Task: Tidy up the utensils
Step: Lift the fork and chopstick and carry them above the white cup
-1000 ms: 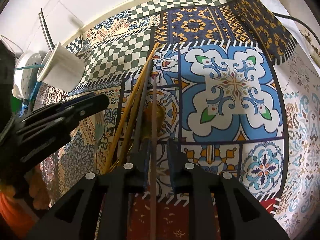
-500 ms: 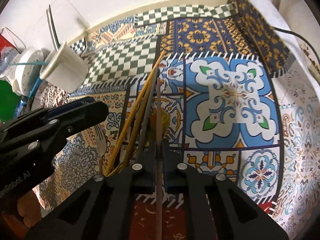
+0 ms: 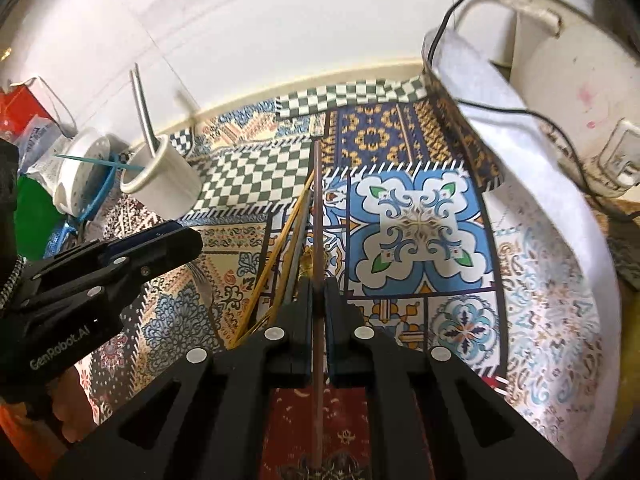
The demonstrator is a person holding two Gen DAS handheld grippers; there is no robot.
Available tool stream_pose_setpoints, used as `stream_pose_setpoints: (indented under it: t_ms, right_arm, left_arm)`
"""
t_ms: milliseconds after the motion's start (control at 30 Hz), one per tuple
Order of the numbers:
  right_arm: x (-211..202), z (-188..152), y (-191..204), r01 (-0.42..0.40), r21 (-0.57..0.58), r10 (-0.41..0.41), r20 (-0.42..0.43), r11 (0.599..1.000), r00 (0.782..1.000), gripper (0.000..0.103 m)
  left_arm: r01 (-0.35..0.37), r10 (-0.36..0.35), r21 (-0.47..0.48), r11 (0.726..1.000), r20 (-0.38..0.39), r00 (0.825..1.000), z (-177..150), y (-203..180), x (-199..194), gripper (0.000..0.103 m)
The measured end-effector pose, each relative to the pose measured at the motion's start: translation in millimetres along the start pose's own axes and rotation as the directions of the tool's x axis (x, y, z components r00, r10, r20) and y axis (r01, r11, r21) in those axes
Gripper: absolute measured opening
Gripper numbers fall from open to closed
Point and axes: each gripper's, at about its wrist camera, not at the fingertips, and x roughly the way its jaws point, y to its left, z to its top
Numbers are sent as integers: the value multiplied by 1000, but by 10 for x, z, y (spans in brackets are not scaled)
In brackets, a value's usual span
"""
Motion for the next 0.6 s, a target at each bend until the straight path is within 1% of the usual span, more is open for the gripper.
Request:
stream_pose_setpoints:
  t_ms: [333, 600]
  right_arm:
    - [-265, -73, 125, 16, -21, -15, 68, 1000, 998, 5]
    - [-480, -16, 239, 21, -44, -15, 130, 999, 991, 5]
  left_arm:
    - [-2, 2, -5, 1000, 69, 998, -140, -88, -336, 21]
    - [6, -3, -27, 1000, 133, 991, -79, -85, -578, 20]
